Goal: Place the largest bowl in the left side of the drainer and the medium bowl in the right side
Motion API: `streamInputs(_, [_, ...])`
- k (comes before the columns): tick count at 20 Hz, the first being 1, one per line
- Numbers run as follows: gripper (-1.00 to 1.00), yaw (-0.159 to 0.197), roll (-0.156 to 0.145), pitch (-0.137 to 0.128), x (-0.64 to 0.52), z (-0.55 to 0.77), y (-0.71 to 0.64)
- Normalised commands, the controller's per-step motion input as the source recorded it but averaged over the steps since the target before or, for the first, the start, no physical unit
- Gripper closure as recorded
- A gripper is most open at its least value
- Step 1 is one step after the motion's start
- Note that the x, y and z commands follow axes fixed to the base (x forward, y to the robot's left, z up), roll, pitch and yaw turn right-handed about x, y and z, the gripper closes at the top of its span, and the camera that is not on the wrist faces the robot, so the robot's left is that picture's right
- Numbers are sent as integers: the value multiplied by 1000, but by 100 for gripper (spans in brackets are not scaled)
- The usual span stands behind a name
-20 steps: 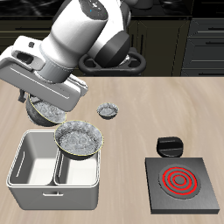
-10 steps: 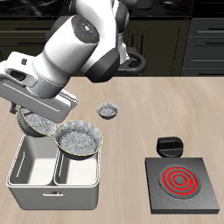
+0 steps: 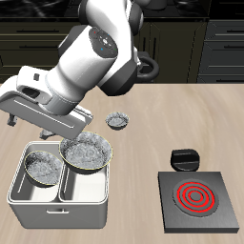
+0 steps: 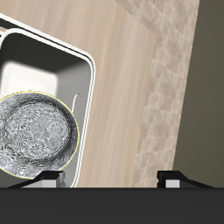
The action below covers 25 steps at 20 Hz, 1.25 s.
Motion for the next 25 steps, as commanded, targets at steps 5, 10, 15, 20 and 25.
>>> streamInputs(5, [-100, 27, 39, -27, -43, 79, 141])
streamInputs(10, [-100, 25, 12, -39, -112, 162, 123])
streamInputs(15, [-100, -22, 0, 6, -36, 65, -66])
streamInputs(20, [-100, -14, -8, -4, -143, 46, -149])
streamInputs(25, [-100, -13, 21, 6, -223, -26, -55])
